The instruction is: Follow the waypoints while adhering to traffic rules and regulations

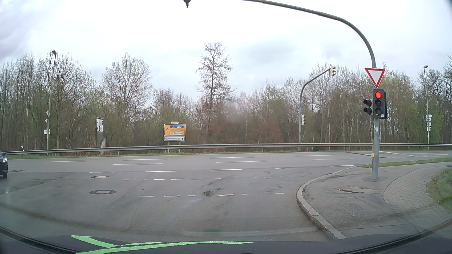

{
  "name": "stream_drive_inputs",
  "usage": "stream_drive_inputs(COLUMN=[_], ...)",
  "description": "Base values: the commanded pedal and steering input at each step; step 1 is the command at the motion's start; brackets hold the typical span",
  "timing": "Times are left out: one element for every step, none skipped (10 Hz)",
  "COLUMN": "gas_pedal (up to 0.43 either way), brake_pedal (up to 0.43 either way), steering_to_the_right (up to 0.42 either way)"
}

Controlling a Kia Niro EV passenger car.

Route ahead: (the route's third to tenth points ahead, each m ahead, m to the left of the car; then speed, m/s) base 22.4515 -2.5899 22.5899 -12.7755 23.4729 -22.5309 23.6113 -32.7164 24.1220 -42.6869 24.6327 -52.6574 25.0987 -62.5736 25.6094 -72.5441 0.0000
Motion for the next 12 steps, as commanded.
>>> stream_drive_inputs(gas_pedal=[0.000,0.000,0.000,0.000,0.000,0.000,0.000,0.000,0.000,0.000,0.000,0.000], brake_pedal=[0.280,0.280,0.280,0.274,0.280,0.280,0.280,0.280,0.280,0.280,0.280,0.280], steering_to_the_right=[-0.004,-0.004,-0.004,-0.004,-0.004,-0.004,-0.004,-0.004,-0.004,-0.004,-0.004,-0.004])
